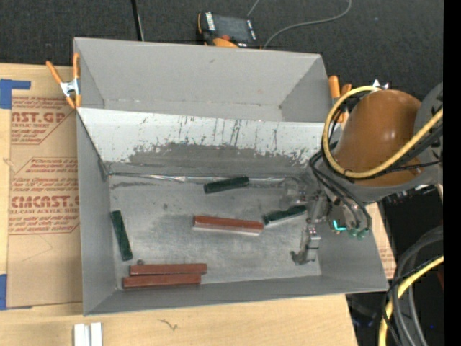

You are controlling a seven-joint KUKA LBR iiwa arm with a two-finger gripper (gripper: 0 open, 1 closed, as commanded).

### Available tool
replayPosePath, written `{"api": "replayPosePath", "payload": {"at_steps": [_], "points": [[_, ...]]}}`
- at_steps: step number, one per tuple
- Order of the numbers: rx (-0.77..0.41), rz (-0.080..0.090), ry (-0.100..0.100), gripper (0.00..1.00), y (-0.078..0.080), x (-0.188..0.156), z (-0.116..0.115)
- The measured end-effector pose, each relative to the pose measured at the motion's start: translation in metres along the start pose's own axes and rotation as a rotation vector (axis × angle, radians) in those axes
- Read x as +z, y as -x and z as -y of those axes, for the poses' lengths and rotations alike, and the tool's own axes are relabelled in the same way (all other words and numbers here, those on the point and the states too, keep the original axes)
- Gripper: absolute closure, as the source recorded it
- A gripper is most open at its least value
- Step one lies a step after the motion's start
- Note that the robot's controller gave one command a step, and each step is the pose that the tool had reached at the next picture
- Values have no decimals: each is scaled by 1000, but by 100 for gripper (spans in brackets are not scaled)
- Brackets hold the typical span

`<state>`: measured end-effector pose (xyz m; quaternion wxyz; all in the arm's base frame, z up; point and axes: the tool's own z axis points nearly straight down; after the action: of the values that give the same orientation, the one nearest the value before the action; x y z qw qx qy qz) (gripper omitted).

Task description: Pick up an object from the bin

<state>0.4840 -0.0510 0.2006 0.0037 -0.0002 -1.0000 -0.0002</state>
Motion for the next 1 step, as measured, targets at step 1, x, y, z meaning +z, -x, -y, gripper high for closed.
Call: {"api": "replayPosePath", "payload": {"at_steps": [1], "points": [[135, 4, 3, 0, 53, 135, -61]]}}
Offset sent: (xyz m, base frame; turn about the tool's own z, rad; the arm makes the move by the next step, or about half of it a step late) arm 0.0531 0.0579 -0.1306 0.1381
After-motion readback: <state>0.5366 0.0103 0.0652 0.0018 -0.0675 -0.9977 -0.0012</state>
